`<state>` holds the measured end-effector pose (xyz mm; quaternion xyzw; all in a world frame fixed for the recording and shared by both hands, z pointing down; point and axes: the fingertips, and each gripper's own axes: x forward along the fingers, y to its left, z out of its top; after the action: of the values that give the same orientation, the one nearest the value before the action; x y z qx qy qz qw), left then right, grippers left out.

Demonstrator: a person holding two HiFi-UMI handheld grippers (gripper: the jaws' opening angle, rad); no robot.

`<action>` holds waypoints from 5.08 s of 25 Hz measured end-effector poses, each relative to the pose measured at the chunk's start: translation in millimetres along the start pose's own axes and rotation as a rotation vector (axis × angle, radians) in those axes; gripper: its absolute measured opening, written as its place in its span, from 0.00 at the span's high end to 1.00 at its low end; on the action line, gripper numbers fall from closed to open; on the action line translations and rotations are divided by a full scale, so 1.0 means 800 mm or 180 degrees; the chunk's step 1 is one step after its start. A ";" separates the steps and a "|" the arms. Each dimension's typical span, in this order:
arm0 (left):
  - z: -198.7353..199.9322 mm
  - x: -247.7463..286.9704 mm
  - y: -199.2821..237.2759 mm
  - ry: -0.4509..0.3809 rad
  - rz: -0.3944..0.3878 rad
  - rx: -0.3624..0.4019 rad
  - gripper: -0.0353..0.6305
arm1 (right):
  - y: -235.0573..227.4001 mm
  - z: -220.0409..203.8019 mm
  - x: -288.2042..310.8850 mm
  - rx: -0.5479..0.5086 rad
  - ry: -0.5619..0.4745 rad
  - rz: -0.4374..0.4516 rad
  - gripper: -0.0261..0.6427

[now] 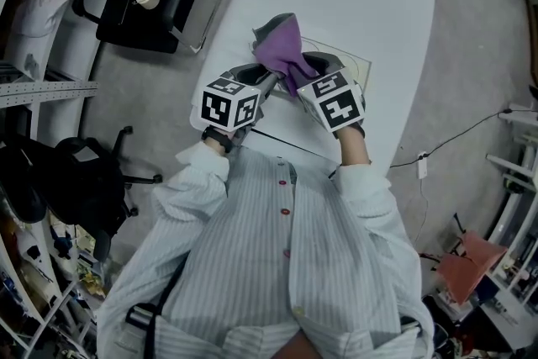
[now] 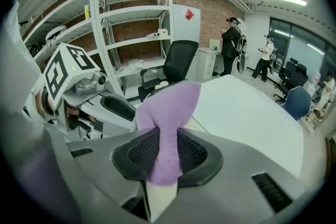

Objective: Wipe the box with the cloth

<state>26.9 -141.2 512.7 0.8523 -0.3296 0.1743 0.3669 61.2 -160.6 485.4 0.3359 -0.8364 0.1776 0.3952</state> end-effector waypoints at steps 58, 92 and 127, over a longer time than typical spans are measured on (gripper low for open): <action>0.000 -0.002 0.002 -0.0075 0.0005 -0.0064 0.84 | -0.083 -0.116 -0.094 0.0443 0.0353 -0.0449 0.82; -0.015 -0.012 0.003 0.0004 -0.0100 -0.0097 0.84 | 0.032 -0.050 -0.002 0.0476 0.0214 0.0130 0.82; -0.017 -0.008 -0.004 0.0000 0.0013 0.0024 0.84 | -0.059 -0.173 -0.106 0.1176 0.0297 -0.0517 0.82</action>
<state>23.5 -126.5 516.9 0.8530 -0.3307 0.1763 0.3634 208.3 -80.8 507.0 0.4604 -0.7406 0.3108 0.3781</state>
